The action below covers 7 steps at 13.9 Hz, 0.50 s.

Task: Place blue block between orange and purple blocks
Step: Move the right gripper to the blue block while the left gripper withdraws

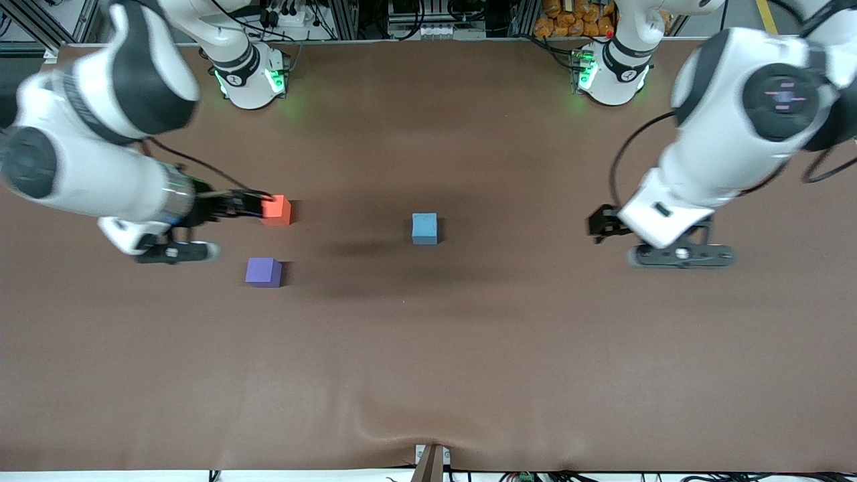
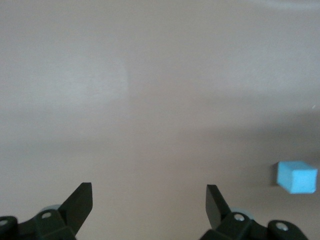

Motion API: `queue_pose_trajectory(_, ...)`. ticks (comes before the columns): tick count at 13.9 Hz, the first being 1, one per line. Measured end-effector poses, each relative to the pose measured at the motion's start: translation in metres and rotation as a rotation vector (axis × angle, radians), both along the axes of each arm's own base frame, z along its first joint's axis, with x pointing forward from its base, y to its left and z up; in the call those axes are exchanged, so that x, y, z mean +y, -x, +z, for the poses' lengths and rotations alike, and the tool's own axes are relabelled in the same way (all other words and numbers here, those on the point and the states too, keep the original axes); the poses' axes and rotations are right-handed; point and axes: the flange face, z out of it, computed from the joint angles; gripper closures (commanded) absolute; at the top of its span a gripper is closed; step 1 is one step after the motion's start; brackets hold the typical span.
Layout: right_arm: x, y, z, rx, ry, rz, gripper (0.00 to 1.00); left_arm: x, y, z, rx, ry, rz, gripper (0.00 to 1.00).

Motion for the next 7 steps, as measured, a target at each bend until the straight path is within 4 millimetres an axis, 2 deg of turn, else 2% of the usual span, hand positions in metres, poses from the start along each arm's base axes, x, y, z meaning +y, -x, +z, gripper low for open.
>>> queue_pose_trajectory(2, 0.052, 0.005, -0.031, -0.022, 0.011, -0.038, 0.0, 0.012, 0.01, 0.003, 0.023, -0.009, -0.007, 0.0)
queue_pose_trajectory(4, 0.104, 0.015, -0.063, -0.04, 0.023, -0.083, 0.0, 0.009, 0.027, 0.001, 0.044, -0.017, -0.019, 0.0)
queue_pose_trajectory(5, 0.128, 0.021, -0.08, -0.046, 0.026, -0.089, 0.0, 0.01, 0.034, 0.002, 0.046, -0.019, -0.021, 0.0)
queue_pose_trajectory(7, 0.164, 0.031, -0.115, -0.055, 0.028, -0.078, 0.0, 0.026, 0.042, 0.012, 0.042, -0.02, -0.037, 0.0)
